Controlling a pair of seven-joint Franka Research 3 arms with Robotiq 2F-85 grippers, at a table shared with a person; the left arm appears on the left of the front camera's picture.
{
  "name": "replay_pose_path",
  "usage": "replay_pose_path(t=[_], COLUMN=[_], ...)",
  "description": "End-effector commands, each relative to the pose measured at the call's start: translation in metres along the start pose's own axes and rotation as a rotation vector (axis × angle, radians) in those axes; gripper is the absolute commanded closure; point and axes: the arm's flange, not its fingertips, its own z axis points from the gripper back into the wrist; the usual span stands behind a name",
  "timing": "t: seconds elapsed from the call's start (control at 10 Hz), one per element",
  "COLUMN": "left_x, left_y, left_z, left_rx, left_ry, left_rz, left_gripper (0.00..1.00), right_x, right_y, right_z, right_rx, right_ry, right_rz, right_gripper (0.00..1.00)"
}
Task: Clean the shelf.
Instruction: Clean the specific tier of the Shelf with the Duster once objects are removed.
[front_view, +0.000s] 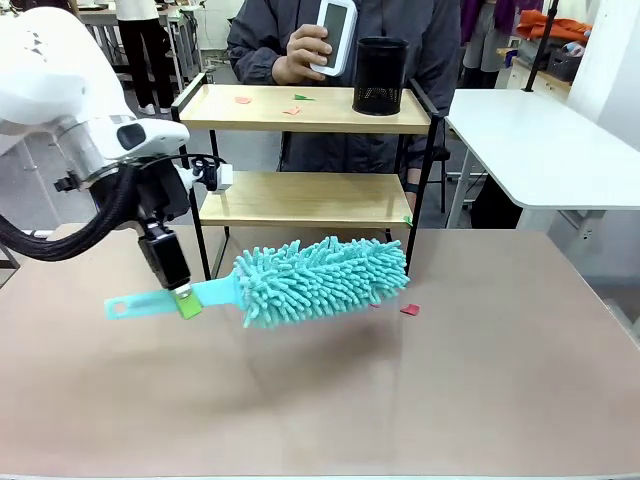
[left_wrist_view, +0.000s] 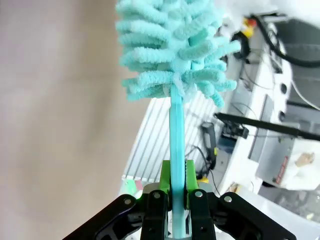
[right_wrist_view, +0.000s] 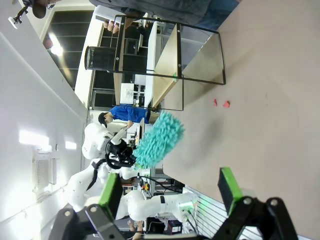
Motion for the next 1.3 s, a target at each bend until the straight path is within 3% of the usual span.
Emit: replay_pose_path(t=[0.0, 0.4, 0.9, 1.2], left_x=[0.0, -0.02, -0.175, -0.227], left_y=[0.006, 0.005, 0.012, 0.025], left_z=[0.018, 0.032, 0.071, 0.074], left_rx=[-0.023, -0.047, -0.176, -0.168], left_ry=[-0.034, -0.103, -0.365, -0.56], left_rz=[-0.027, -0.022, 0.041, 0.137], left_gripper=[0.88, 0.88, 0.88, 0.88], right_x=[0.002, 0.002, 0.002, 0.002], right_y=[0.001, 0.001, 0.001, 0.001], right_z=[-0.001, -0.001, -0.001, -0.001], right_rx=[0.019, 0.019, 0.019, 0.019], right_ry=[-0.01, -0.01, -0.01, -0.01], right_rz=[0.03, 0.03, 0.03, 0.03], right_gripper=[0.0, 0.0, 0.0, 0.0])
